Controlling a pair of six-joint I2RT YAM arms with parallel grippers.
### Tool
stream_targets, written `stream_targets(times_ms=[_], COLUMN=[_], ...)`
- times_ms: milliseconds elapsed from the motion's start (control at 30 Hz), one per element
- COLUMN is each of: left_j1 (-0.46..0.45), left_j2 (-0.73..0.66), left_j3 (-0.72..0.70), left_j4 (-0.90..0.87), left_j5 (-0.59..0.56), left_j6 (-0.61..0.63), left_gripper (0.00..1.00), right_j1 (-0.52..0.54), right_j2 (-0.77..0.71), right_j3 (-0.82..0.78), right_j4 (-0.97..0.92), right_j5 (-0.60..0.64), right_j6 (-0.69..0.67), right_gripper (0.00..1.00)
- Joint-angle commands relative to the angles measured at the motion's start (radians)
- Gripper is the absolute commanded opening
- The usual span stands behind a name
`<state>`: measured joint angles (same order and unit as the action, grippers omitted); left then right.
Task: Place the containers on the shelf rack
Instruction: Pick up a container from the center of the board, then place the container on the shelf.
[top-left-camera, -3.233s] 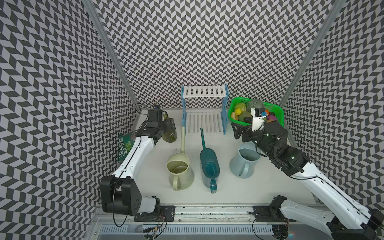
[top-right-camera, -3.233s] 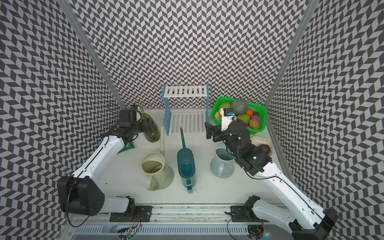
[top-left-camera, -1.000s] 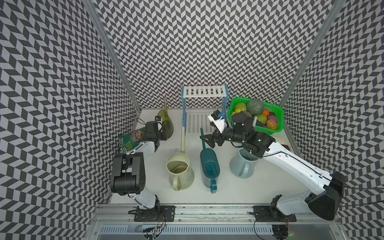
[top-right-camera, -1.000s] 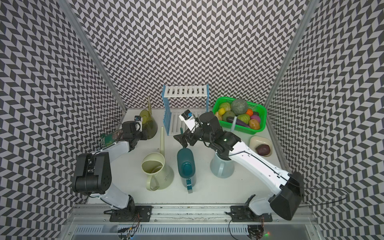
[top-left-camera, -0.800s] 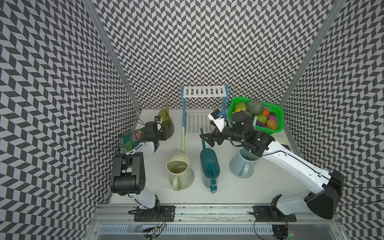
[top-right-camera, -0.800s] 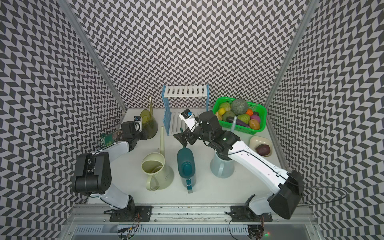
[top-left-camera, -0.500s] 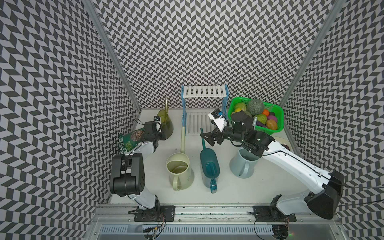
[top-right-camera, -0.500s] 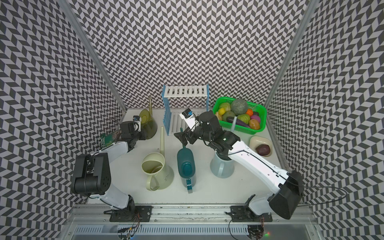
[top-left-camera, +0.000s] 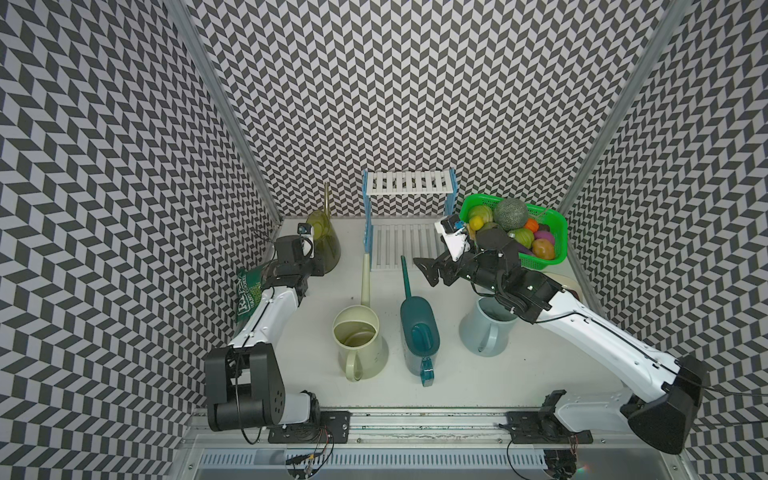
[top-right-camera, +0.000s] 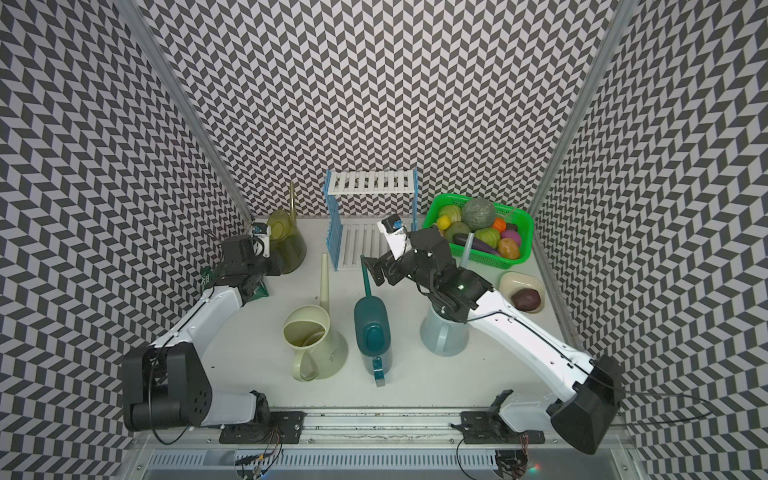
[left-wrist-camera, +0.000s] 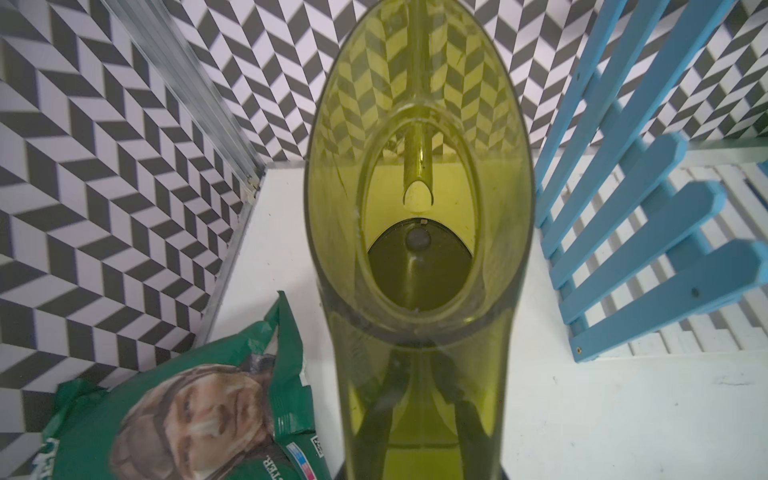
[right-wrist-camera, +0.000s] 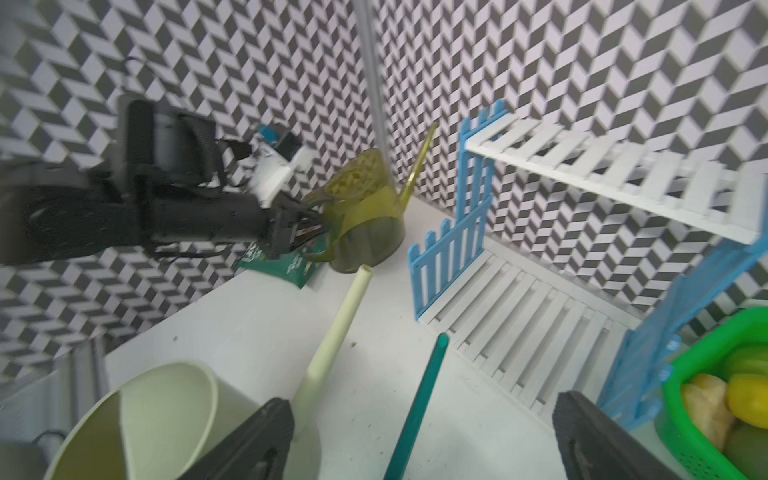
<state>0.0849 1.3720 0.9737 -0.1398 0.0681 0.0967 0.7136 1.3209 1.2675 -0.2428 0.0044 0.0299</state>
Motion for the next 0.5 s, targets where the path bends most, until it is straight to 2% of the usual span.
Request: stream_targets(times_ms=[0, 200, 467], left_j1=[0.008, 0.007, -0.017], left_j2=[-0.083, -0.120, -0.097], left_j3=[0.095, 0.234, 0.477], left_j4=[-0.033, -0.159, -0.316], left_j5=[0.031, 0.084, 0.146], left_j6=[0.008, -0.017, -0.047], left_gripper=[0.00, 0.00, 0.00], right_j1=[-0.044, -0.150, -0.196], right_j2=[0.025, 0.229, 0.497], right_j3=[0.041, 0.214, 0.461], right_j4=[0.039, -0.059, -0.200], right_j5=[0.169, 0.206, 0.228], right_j6=[0.086, 0.214, 0.284], right_gripper=[1.00, 0.87, 0.75])
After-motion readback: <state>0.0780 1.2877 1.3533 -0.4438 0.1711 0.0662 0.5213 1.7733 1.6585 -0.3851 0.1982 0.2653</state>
